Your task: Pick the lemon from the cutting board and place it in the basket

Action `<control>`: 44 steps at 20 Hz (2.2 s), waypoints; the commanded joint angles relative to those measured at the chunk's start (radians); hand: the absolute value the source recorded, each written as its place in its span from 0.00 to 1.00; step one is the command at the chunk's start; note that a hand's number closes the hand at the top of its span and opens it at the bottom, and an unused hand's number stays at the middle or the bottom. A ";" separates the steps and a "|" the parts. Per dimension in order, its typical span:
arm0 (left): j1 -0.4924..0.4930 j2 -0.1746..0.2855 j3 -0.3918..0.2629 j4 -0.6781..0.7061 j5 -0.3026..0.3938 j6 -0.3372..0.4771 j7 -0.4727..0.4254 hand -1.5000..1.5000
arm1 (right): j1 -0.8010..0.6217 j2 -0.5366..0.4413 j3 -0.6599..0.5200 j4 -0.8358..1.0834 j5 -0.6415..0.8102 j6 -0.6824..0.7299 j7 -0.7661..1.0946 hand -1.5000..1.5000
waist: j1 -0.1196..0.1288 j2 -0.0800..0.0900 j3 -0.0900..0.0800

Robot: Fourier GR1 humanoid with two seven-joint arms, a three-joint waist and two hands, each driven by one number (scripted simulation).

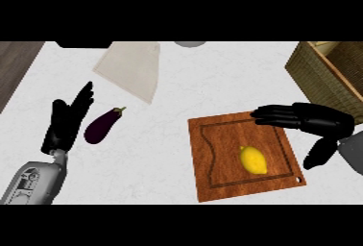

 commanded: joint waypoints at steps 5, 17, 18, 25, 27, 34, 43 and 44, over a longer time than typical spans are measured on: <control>-0.001 -0.046 0.012 0.025 -0.035 0.021 -0.008 0.50 | 0.040 0.084 -0.005 0.048 0.070 0.008 -0.115 0.00 | -0.013 -0.002 0.000; 0.005 -0.071 0.037 0.056 -0.064 -0.005 -0.045 0.50 | 0.013 0.232 0.013 0.143 0.184 -0.014 -0.075 0.00 | -0.010 -0.001 0.000; -0.043 -0.033 0.077 0.068 -0.042 -0.040 -0.006 0.50 | 0.046 0.206 -0.005 0.091 0.181 0.007 -0.068 0.00 | -0.016 -0.002 -0.001; -0.001 -0.061 0.066 -0.016 -0.079 -0.023 0.020 0.50 | 0.040 0.246 -0.016 0.178 0.266 -0.003 -0.094 0.00 | -0.009 -0.001 0.000; -0.001 -0.079 0.059 0.039 -0.098 -0.024 -0.045 0.50 | 0.105 0.213 -0.020 0.063 0.256 0.018 -0.057 0.00 | -0.018 -0.003 -0.001; -0.010 -0.090 0.083 0.047 -0.098 -0.040 -0.034 0.50 | 0.062 0.330 -0.026 0.184 0.330 -0.007 -0.056 0.00 | -0.010 -0.002 0.000; 0.055 -0.028 0.142 0.002 -0.063 -0.128 -0.065 0.50 | 0.054 0.352 -0.048 0.188 0.405 -0.114 -0.104 1.00 | -0.006 -0.002 0.000; 0.027 -0.069 0.111 -0.033 -0.088 -0.086 -0.004 0.50 | 0.099 0.311 -0.044 0.204 0.434 -0.180 -0.176 1.00 | -0.010 -0.002 0.000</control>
